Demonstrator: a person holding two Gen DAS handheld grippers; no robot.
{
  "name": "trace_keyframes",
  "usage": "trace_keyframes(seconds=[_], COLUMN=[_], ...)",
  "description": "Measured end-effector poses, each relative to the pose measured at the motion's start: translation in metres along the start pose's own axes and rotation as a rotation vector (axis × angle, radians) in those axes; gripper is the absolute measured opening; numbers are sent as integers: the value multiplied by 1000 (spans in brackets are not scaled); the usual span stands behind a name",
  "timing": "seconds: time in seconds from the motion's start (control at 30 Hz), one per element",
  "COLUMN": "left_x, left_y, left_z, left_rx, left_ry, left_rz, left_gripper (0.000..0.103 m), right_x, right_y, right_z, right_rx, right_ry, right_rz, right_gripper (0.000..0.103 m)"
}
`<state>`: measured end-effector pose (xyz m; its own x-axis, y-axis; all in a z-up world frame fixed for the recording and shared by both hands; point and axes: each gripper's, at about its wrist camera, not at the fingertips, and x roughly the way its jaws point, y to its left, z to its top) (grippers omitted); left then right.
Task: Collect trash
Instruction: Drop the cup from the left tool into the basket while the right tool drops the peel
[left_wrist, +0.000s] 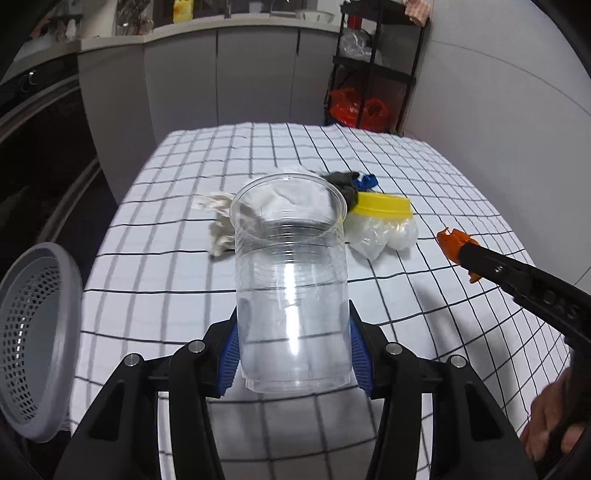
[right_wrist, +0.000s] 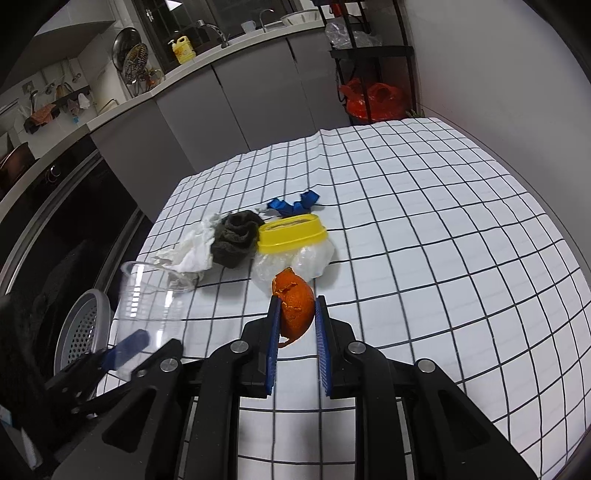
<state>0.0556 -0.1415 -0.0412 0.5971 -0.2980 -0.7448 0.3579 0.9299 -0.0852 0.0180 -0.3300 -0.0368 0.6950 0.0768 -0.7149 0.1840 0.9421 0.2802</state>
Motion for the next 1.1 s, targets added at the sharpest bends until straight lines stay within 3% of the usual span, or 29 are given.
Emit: trace_keyframes(seconds=[0.23,0.47,0.83,1.1], left_x=[-47,-77,-95,-98], left_y=[53,119,210,258], left_z=[-3,-7,-27,-41], left_rx=[-22,-77,-203,-280], left_ry=[-58,-119,-98,-44], left_rz=[80,225,356,392], left_gripper=[49,49,49,49], right_x=[-10,-9,17,45], right_y=[35,94,188,269], right_z=[-3,-7,-20,-34], right_rx=[-32,-100,-191,-300], right_ry=[-16,-17,34,87], right_rz=[60,140,306,409], right_gripper=[18,18,18,18])
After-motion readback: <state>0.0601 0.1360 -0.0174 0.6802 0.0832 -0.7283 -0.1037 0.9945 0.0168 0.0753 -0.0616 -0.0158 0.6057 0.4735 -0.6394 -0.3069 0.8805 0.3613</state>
